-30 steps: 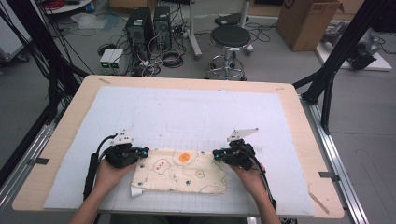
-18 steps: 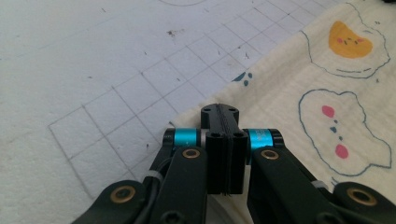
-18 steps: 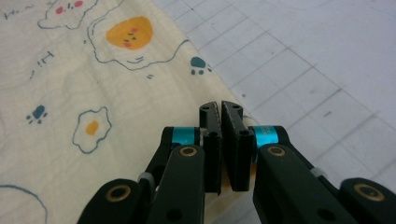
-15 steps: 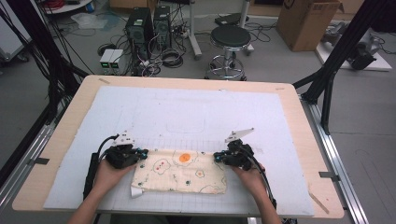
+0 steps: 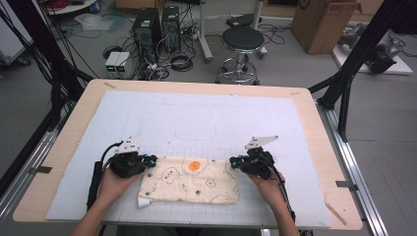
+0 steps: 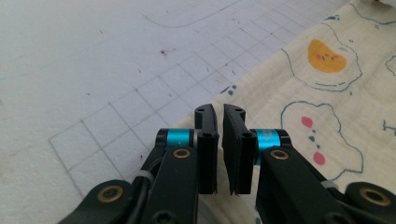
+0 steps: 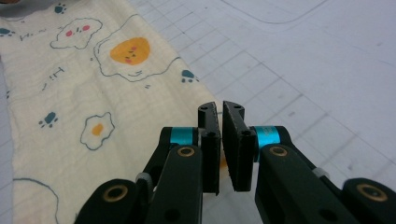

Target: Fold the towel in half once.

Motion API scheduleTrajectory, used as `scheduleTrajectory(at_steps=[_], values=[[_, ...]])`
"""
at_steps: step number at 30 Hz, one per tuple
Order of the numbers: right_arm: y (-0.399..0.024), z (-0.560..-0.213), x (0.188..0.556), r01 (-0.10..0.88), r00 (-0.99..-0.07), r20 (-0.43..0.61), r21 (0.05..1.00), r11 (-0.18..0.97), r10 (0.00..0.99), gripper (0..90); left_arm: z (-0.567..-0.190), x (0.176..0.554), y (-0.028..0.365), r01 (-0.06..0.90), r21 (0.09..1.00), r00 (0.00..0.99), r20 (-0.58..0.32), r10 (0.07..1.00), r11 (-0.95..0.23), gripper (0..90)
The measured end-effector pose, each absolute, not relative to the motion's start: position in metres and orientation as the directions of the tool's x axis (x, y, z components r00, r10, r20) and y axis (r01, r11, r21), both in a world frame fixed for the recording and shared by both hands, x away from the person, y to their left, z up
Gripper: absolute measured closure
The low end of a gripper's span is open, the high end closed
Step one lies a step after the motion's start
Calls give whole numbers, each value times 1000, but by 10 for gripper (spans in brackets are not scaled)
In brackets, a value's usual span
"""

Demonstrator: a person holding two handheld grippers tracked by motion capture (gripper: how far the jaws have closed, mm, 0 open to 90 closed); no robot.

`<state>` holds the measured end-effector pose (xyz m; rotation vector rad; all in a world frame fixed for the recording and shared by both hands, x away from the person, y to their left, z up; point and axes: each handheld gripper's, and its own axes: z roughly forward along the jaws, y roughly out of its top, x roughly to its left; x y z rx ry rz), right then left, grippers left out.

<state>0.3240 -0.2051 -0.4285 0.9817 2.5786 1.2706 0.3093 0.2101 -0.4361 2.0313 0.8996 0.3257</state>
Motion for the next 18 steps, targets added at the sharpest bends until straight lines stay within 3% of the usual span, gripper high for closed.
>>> scheduleTrajectory(at_steps=[18], values=[[-198, -441, 333, 524, -779, 171, 705, 478, 603, 855, -444, 316, 219, 522, 779, 682, -137, 718, -348, 858]])
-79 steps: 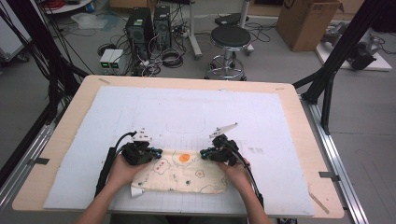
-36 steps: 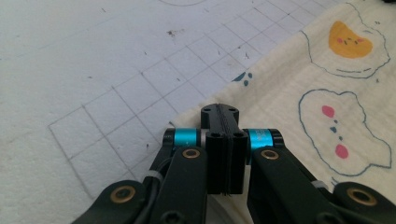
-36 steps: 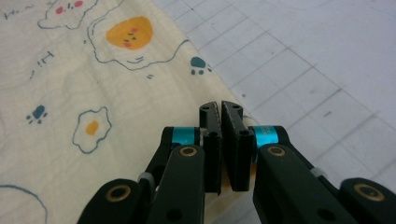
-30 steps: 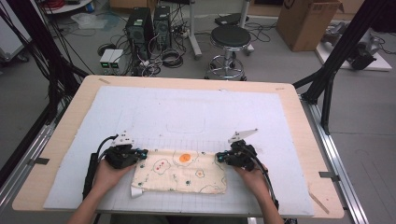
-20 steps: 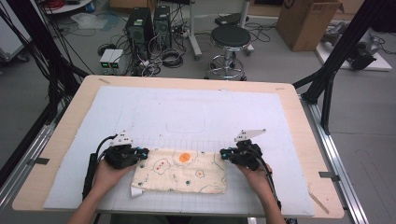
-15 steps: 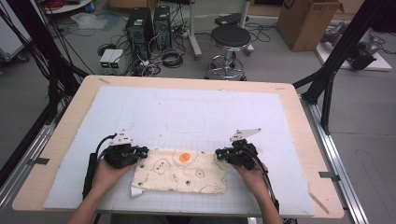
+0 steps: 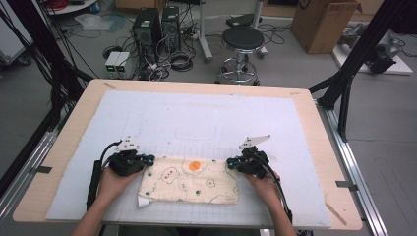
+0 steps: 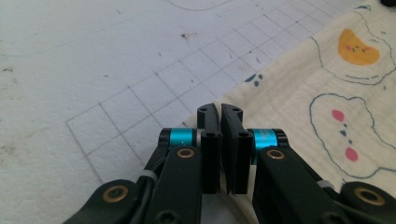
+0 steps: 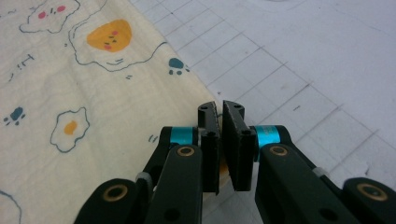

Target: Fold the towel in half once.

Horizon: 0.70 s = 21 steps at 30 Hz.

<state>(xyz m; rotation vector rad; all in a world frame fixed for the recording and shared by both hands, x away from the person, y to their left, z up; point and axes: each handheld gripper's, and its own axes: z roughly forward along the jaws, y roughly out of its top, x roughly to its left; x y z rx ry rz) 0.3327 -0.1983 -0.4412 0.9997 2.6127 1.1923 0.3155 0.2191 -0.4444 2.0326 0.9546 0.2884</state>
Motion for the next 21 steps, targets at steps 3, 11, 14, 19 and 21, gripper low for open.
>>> scheduleTrajectory(at_steps=[3, 11, 14, 19, 21], values=[[-200, -442, 332, 522, -781, 171, 708, 476, 601, 854, -445, 314, 225, 534, 777, 682, -163, 713, -333, 854], [-199, -440, 329, 523, -780, 176, 711, 471, 600, 786, -441, 309, 225, 509, 786, 694, -133, 707, -352, 818], [-199, -435, 326, 511, -780, 177, 734, 447, 600, 742, -437, 306, 227, 499, 796, 699, -136, 702, -343, 779], [-203, -426, 322, 489, -782, 177, 770, 411, 598, 651, -428, 303, 233, 470, 831, 704, -149, 695, -298, 713], [-206, -423, 320, 480, -781, 173, 781, 399, 601, 599, -426, 302, 234, 466, 838, 706, -160, 690, -283, 679]])
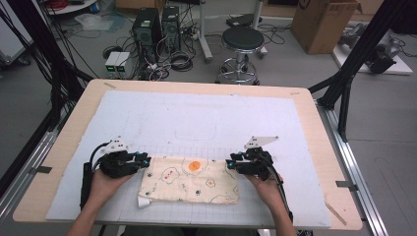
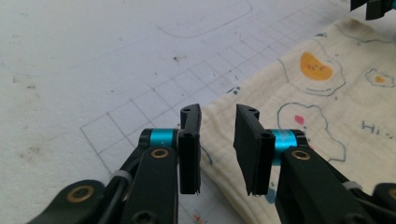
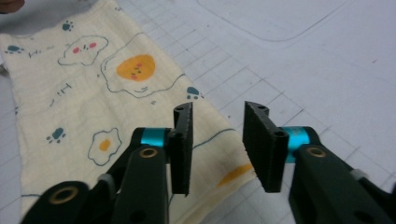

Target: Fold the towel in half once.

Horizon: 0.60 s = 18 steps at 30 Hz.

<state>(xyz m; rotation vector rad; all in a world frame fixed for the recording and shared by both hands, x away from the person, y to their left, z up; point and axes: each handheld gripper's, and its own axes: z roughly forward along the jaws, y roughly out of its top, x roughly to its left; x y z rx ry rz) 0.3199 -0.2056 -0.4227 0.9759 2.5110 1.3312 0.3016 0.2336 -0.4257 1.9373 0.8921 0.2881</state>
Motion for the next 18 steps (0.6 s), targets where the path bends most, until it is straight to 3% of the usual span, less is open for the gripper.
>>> scheduleTrajectory(at_steps=[12, 18], values=[[-215, -407, 318, 471, -743, 172, 821, 324, 647, 336, -415, 296, 235, 433, 872, 714, -177, 677, -228, 393], [-215, -405, 318, 475, -740, 174, 819, 321, 650, 295, -412, 296, 234, 435, 870, 715, -177, 676, -233, 389]])
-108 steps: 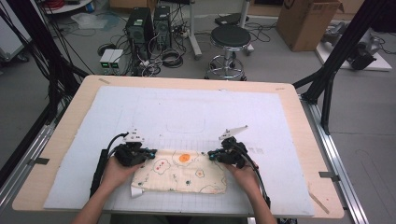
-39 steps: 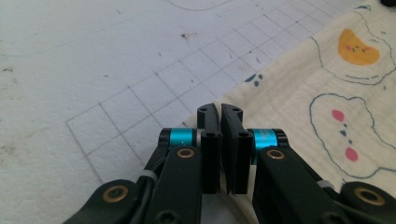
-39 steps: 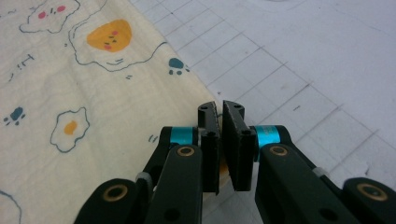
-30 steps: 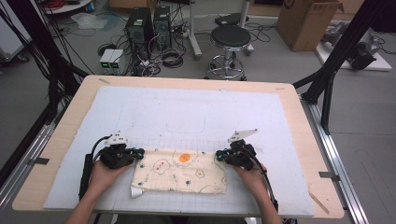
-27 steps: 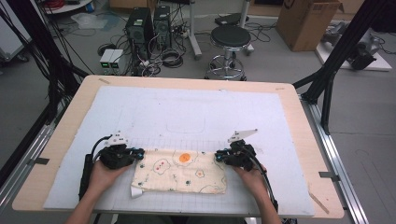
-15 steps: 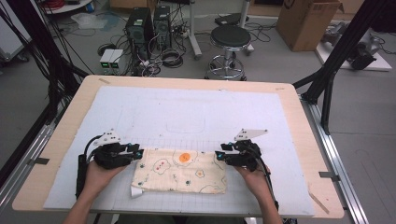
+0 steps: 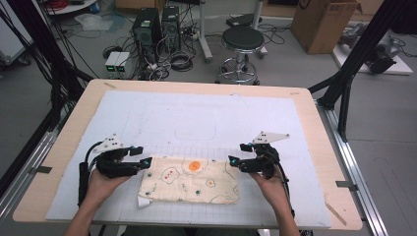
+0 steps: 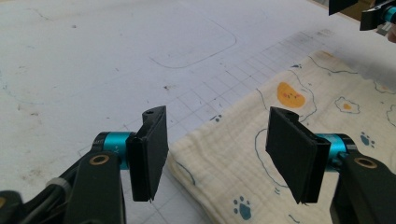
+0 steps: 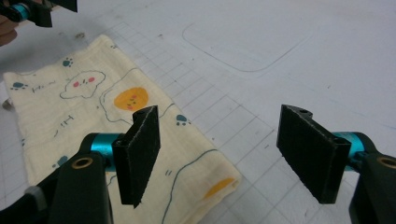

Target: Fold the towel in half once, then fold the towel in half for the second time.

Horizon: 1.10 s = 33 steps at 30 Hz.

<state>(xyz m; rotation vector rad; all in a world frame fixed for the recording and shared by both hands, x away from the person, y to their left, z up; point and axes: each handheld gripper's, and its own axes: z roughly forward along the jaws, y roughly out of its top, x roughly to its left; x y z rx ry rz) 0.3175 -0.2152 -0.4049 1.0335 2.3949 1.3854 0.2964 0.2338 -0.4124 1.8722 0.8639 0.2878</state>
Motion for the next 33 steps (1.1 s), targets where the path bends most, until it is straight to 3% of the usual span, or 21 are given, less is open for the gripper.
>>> scheduleTrajectory(at_steps=[23, 33], values=[[-210, -411, 322, 494, -736, 160, 791, 361, 658, 299, -415, 302, 234, 440, 862, 703, -157, 694, -251, 406], [-210, -416, 328, 522, -714, 163, 772, 363, 681, 399, -421, 310, 232, 471, 845, 647, -137, 750, -252, 451]])
